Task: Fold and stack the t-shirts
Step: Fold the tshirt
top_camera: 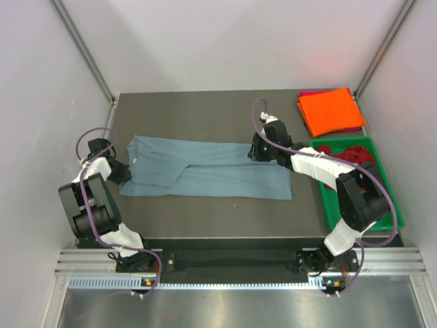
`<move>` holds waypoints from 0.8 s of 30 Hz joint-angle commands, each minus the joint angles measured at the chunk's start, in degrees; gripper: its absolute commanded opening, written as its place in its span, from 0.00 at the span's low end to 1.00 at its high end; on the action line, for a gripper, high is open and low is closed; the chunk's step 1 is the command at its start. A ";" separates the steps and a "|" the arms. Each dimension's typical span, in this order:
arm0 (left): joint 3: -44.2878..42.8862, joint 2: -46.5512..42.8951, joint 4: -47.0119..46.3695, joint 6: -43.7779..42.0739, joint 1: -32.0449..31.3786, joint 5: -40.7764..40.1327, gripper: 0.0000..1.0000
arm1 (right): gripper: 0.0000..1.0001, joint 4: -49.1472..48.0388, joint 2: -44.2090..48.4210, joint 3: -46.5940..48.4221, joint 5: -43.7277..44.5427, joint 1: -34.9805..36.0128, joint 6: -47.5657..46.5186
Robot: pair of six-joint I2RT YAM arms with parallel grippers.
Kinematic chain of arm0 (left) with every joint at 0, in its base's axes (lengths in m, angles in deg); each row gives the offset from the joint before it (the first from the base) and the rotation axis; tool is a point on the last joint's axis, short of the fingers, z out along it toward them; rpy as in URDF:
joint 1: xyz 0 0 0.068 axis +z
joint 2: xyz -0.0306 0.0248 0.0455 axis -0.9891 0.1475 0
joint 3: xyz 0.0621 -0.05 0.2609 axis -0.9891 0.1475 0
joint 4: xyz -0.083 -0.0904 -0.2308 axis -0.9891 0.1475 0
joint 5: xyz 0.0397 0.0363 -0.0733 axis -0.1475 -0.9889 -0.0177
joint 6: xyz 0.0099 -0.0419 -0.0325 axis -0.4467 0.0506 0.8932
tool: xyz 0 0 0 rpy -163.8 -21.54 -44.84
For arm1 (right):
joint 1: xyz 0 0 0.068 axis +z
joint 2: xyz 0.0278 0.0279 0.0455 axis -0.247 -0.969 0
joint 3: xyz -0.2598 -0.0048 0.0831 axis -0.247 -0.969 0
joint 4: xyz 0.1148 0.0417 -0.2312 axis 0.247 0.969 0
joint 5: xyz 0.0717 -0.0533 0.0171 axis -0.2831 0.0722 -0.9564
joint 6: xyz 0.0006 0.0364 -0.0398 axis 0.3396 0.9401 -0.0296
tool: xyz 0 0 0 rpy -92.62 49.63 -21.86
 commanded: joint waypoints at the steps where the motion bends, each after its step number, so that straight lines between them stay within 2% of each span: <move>1: -2.75 -3.20 2.11 0.56 -0.19 -1.08 0.00 | 0.29 -3.03 0.32 3.47 -0.24 2.93 -1.89; 3: -3.27 -3.99 3.95 0.91 -0.46 -1.17 0.00 | 0.29 -5.49 0.68 2.94 -2.17 4.95 -3.38; 6: -4.15 -5.22 5.45 1.62 -0.54 -3.54 0.00 | 0.31 -16.54 1.64 -1.08 -3.15 8.64 -7.16; 8: -4.16 -6.01 5.99 2.06 -0.46 -2.41 0.00 | 0.36 -20.07 0.68 -1.54 -1.57 12.23 -10.92; 10: -3.28 -6.54 5.29 2.50 -0.63 -1.96 0.00 | 0.42 -20.78 -0.81 0.30 0.28 14.44 -13.13; 14: -1.87 -7.50 4.67 3.03 -0.89 2.87 0.00 | 0.43 -21.40 -6.95 5.65 1.59 20.67 -17.35; 19: -2.31 -7.51 4.67 3.73 -0.81 4.36 0.00 | 0.45 -22.28 -13.38 12.16 9.85 27.71 -23.50; 24: -2.57 -5.93 2.39 4.26 -0.90 6.04 0.00 | 0.40 -19.91 -21.46 21.02 13.29 32.46 -29.49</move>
